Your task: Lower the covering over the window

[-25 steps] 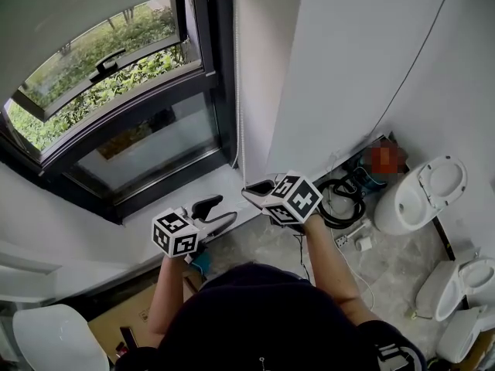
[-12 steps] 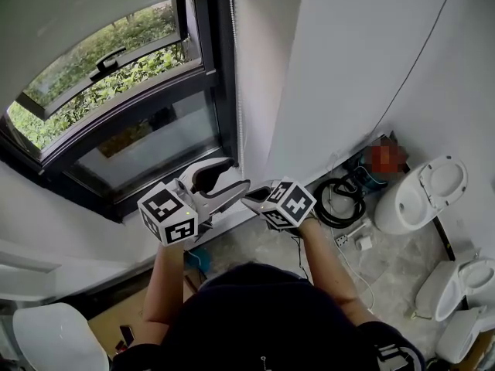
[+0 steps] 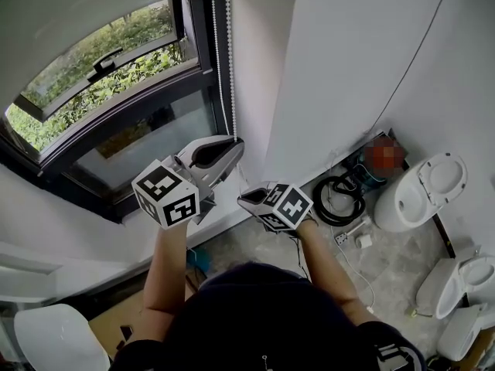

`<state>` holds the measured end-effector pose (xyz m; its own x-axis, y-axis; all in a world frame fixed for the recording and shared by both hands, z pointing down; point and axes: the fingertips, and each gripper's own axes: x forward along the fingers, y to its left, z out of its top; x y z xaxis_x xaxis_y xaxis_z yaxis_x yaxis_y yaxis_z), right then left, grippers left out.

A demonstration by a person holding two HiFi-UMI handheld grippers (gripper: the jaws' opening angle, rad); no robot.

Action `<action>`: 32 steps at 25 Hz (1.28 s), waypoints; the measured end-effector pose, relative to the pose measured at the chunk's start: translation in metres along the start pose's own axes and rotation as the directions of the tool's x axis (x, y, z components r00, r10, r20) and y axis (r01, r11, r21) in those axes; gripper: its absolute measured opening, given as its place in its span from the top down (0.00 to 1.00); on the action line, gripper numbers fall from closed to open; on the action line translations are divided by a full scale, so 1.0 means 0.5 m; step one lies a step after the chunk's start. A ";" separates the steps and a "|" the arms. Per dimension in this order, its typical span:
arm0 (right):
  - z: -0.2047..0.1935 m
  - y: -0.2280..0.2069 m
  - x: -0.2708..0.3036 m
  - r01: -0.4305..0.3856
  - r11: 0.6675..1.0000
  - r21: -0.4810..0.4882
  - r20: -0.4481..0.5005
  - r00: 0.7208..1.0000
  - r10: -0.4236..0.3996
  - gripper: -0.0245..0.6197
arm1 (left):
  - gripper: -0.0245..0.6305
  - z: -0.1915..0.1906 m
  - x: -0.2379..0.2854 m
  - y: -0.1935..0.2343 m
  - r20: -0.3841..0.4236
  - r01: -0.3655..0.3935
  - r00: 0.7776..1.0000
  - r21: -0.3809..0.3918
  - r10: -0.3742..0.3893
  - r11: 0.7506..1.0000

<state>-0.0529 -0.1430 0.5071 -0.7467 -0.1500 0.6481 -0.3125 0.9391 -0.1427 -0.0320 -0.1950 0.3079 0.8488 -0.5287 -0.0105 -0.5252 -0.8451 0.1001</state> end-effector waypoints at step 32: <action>-0.099 -0.022 0.025 0.019 1.000 -0.018 -0.193 0.981 -0.022 0.94 | 0.94 -0.229 -0.006 -0.034 -0.213 0.053 0.971 -0.243 -0.107 0.969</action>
<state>-0.0296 -0.1397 0.5539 -0.6123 -0.1086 0.7831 -0.3166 0.9413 -0.1170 -0.0183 -0.1700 0.4203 0.8937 -0.4061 0.1908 -0.4482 -0.8275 0.3382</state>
